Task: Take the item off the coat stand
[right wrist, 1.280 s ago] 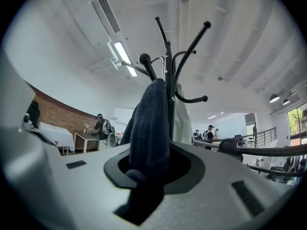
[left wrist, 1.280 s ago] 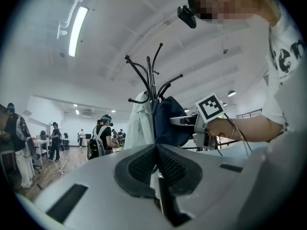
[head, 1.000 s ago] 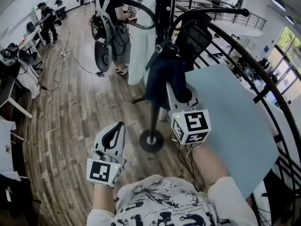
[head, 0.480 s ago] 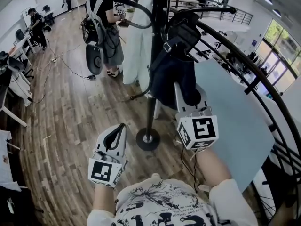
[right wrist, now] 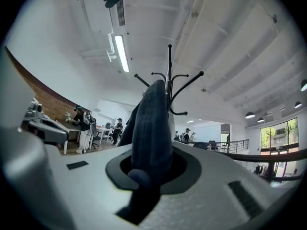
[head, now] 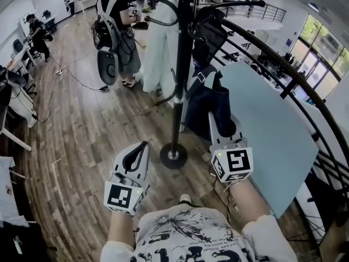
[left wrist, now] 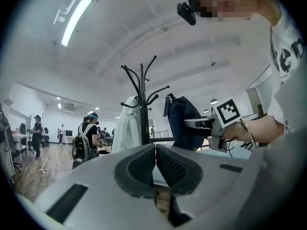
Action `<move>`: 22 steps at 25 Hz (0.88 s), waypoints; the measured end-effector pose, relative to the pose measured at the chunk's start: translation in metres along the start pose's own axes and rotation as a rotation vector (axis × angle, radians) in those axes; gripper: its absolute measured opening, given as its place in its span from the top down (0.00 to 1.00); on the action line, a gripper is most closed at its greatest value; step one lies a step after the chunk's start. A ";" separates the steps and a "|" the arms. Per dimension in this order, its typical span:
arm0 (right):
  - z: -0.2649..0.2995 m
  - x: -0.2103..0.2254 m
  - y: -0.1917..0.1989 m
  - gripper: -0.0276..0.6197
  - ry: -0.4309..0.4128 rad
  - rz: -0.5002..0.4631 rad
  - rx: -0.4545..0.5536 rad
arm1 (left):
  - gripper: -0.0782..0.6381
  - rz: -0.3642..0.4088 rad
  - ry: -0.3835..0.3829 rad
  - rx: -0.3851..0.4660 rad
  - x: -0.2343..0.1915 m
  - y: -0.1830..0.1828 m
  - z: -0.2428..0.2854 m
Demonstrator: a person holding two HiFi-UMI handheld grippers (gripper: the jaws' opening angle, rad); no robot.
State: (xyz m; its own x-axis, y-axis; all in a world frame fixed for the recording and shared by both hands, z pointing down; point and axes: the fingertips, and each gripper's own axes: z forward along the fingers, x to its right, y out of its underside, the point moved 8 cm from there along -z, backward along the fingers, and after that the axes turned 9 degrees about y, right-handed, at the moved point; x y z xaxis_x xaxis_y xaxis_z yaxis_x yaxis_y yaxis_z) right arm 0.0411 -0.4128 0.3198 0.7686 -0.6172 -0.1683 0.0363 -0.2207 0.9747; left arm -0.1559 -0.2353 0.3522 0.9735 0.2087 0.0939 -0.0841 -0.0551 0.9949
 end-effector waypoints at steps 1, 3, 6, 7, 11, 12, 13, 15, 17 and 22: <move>-0.007 -0.004 0.008 0.89 0.000 0.008 -0.020 | 0.88 0.000 0.004 -0.001 0.000 0.001 -0.005; -0.021 -0.014 0.025 0.89 -0.009 0.037 -0.063 | 0.88 -0.002 0.009 -0.001 0.000 0.005 -0.013; -0.035 -0.025 0.046 0.89 -0.029 0.073 -0.122 | 0.88 -0.007 0.019 -0.001 0.000 0.007 -0.018; -0.038 -0.026 0.050 0.89 -0.033 0.080 -0.139 | 0.88 -0.008 0.023 -0.003 0.001 0.006 -0.017; -0.042 -0.025 0.058 0.89 -0.057 0.091 -0.167 | 0.88 -0.006 0.024 -0.007 -0.002 -0.004 -0.010; -0.045 -0.026 0.058 0.89 -0.066 0.093 -0.163 | 0.88 -0.007 0.019 -0.006 -0.003 -0.005 -0.011; -0.048 -0.027 0.059 0.89 -0.075 0.096 -0.159 | 0.88 -0.007 0.014 -0.005 -0.004 -0.006 -0.012; -0.054 -0.030 0.060 0.90 -0.089 0.104 -0.152 | 0.88 -0.005 0.002 -0.001 -0.006 -0.007 -0.016; -0.059 -0.034 0.058 0.90 -0.094 0.099 -0.144 | 0.88 -0.003 -0.008 0.005 -0.007 -0.006 -0.022; -0.057 -0.034 0.050 0.90 -0.079 0.067 -0.110 | 0.88 0.013 -0.007 0.012 -0.004 -0.009 -0.020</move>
State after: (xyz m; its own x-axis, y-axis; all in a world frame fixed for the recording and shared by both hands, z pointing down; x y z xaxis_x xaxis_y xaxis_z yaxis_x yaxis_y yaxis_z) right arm 0.0535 -0.3597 0.3824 0.7189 -0.6864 -0.1094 0.0601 -0.0955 0.9936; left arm -0.1635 -0.2162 0.3436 0.9737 0.2013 0.1069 -0.0946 -0.0699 0.9931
